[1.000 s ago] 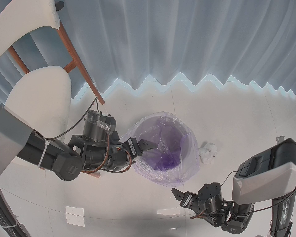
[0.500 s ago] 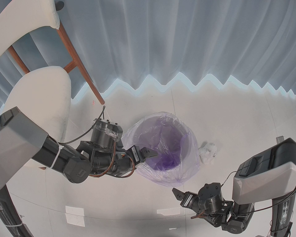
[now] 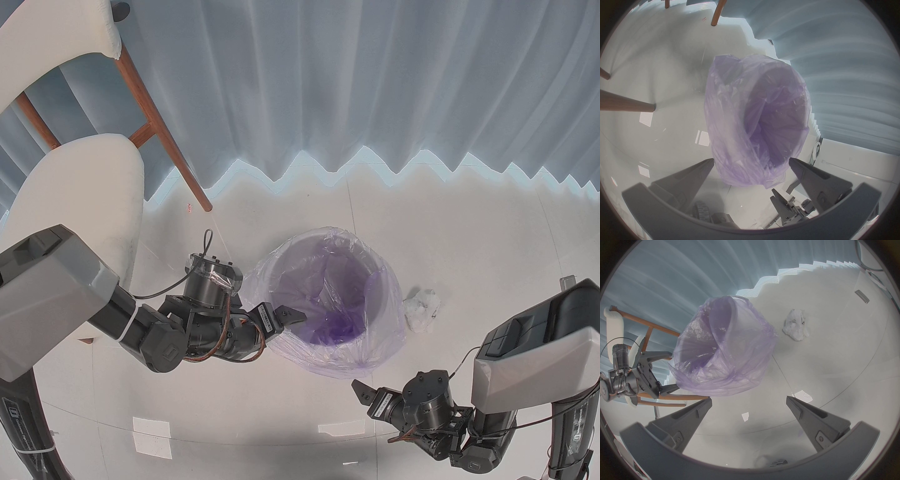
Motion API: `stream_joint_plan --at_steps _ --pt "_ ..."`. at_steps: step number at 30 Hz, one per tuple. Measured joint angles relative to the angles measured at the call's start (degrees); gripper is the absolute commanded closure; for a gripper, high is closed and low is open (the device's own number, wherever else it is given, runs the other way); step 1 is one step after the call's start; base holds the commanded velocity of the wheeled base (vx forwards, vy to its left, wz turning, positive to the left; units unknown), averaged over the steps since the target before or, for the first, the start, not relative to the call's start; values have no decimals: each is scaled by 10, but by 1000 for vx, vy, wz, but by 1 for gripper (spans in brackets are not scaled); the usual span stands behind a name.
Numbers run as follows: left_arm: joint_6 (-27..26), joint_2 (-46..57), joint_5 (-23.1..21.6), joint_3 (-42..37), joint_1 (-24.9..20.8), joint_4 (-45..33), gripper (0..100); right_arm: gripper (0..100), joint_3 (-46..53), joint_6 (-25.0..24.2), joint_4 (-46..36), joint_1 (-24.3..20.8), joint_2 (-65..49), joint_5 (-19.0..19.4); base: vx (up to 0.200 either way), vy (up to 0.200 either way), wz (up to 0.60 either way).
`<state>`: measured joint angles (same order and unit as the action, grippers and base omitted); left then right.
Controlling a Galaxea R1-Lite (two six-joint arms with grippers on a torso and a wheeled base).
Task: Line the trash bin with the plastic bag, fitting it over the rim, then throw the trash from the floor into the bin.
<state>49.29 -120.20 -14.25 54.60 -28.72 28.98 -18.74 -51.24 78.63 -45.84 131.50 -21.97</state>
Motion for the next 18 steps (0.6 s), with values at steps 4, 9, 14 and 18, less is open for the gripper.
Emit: stream_joint_plan --at_steps 4,9,14,18 --pt "2 -6 2 -4 2 10 100 0 0 0 0 0 1 0 0 0 0" --pt "2 -6 2 -23 5 11 100 0 0 0 0 0 2 0 0 0 0" --pt "-2 -2 4 -55 6 11 100 0 1 -1 0 0 5 -1 0 0 0" --pt "-2 10 4 -88 6 12 100 0 2 -1 0 0 7 -1 0 0 0"
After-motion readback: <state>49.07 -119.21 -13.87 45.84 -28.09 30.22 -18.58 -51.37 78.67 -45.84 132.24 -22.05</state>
